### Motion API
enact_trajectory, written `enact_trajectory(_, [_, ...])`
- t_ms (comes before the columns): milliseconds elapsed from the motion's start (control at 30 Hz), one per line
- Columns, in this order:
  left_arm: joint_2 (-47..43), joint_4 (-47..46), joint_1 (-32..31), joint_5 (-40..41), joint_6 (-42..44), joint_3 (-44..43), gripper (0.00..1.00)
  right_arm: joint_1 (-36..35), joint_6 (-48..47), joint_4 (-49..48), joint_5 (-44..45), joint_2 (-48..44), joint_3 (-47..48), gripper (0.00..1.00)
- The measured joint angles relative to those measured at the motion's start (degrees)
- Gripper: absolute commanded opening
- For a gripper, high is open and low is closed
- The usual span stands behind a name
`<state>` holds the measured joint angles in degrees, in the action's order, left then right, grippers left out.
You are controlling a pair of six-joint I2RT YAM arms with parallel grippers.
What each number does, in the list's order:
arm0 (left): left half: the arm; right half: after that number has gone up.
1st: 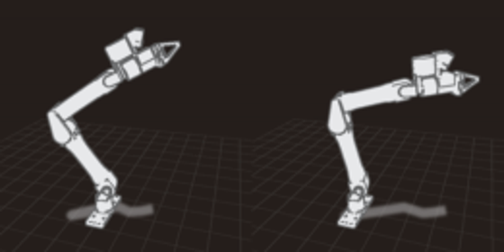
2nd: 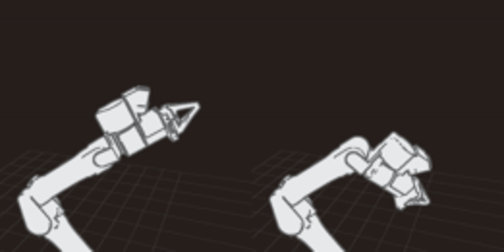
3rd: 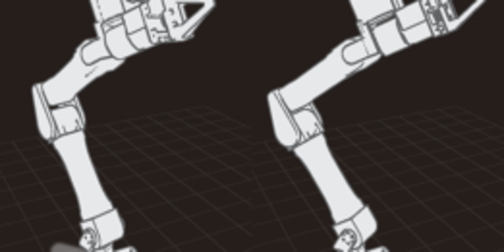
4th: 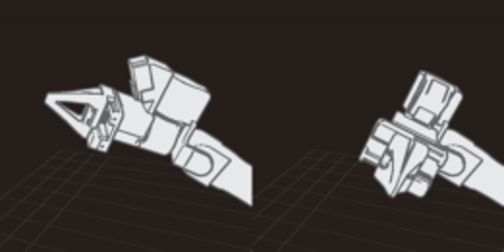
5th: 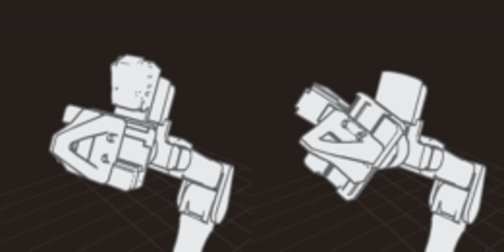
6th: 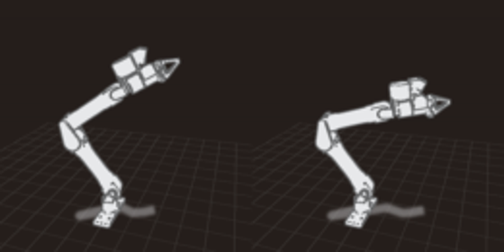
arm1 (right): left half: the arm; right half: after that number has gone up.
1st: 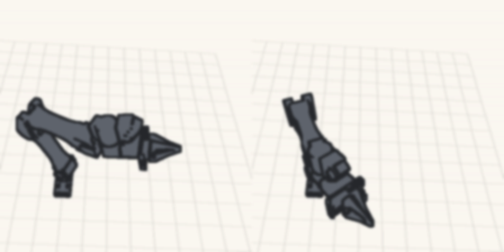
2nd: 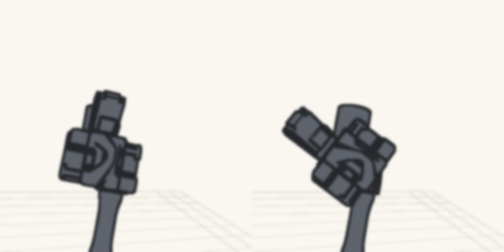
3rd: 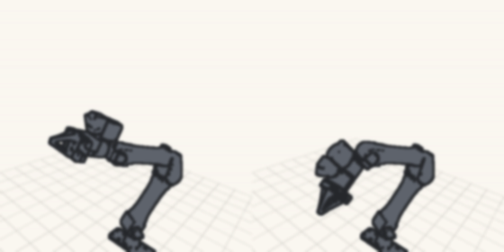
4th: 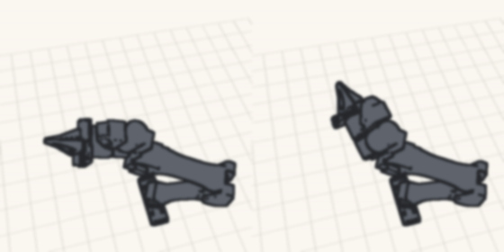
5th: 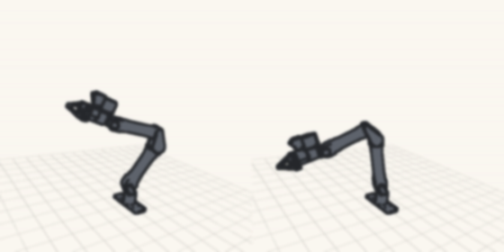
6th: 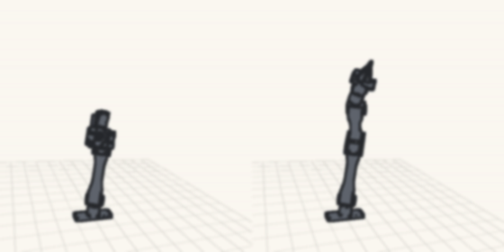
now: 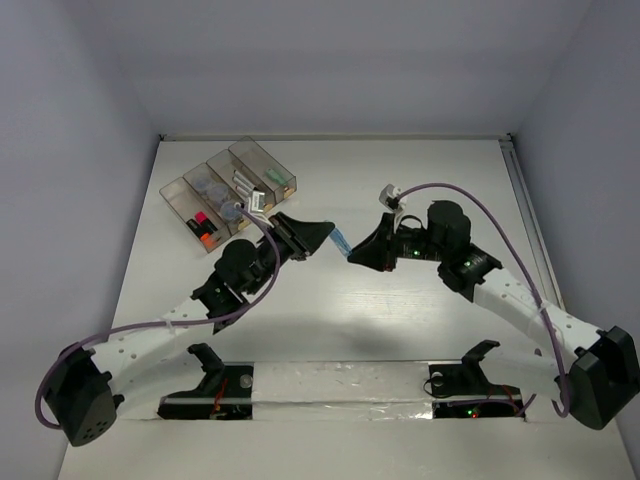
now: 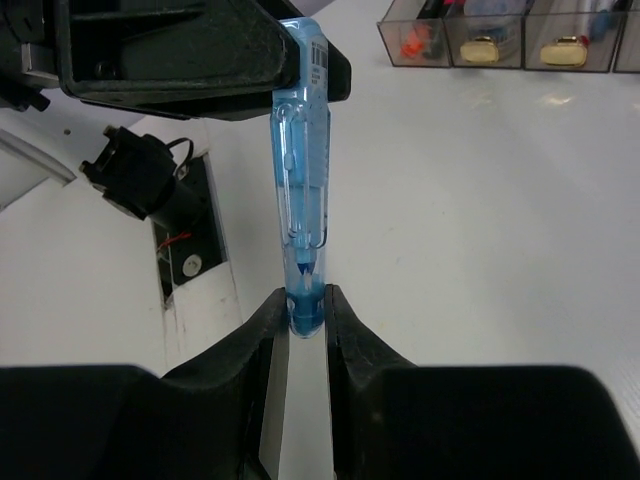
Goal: Sort the stationery into containers
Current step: Close the pen cap on the pen.
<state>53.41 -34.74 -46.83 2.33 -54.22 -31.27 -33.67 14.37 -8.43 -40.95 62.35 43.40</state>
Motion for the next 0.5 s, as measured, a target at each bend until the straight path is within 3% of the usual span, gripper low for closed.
enact_trajectory(300, [-3.85, -2.47, -2.25, 5.05, -0.24, 2.05, 0.00, -0.83, -0.04, 4.04, 3.80, -1.88, 4.57, 0.00])
enact_trajectory(500, [-4.44, -4.04, -3.28, 8.17, -0.04, 3.56, 0.00, -0.02, -0.87, 6.40, -0.52, 1.55, 7.82, 0.00])
